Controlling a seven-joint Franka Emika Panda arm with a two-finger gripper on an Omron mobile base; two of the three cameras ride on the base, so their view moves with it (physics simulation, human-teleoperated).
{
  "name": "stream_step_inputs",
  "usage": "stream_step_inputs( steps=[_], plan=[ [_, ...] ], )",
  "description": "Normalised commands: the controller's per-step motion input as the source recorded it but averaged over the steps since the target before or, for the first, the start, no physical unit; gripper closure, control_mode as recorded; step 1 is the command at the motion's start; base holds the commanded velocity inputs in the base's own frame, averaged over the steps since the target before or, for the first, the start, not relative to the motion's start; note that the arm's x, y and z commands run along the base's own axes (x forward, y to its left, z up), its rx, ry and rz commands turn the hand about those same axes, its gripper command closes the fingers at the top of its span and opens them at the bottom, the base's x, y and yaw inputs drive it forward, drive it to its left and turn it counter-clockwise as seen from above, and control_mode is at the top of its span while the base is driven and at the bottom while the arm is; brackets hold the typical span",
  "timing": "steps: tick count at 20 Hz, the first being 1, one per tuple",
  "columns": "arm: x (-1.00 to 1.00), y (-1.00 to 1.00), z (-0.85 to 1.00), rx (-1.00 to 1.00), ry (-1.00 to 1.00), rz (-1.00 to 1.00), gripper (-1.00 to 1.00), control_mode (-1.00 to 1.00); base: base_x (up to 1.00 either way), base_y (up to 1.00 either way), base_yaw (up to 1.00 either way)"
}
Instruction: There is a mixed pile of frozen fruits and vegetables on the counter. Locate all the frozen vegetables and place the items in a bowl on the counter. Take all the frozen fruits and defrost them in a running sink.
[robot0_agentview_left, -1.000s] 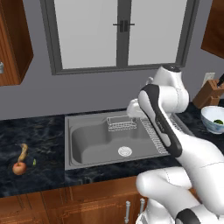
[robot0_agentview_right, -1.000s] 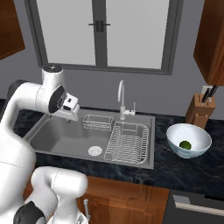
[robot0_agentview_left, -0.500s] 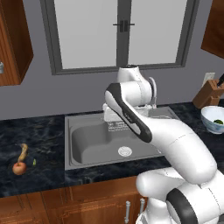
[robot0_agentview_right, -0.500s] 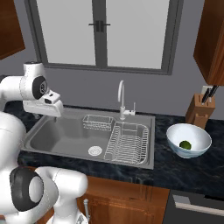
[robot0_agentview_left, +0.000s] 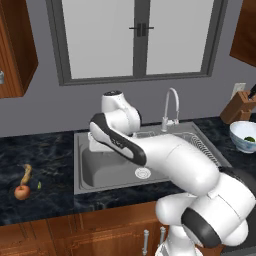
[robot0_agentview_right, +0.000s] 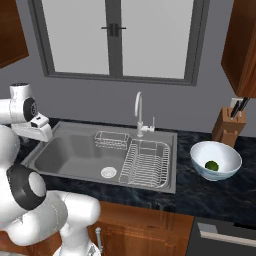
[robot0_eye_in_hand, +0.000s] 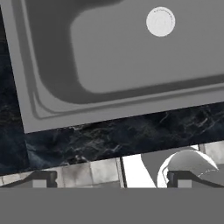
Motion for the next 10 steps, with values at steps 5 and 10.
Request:
stream_step_inputs(
  steps=[5,10],
  plan=[
    [0.35,1.00,-0.18,-0.08,0.15,-0.03,-1.00,-1.00,0.00,0.00,0.00],
    [0.29,1.00,-0.10,-0.08,0.13,-0.03,-1.00,-1.00,0.00,0.00,0.00]
  ],
)
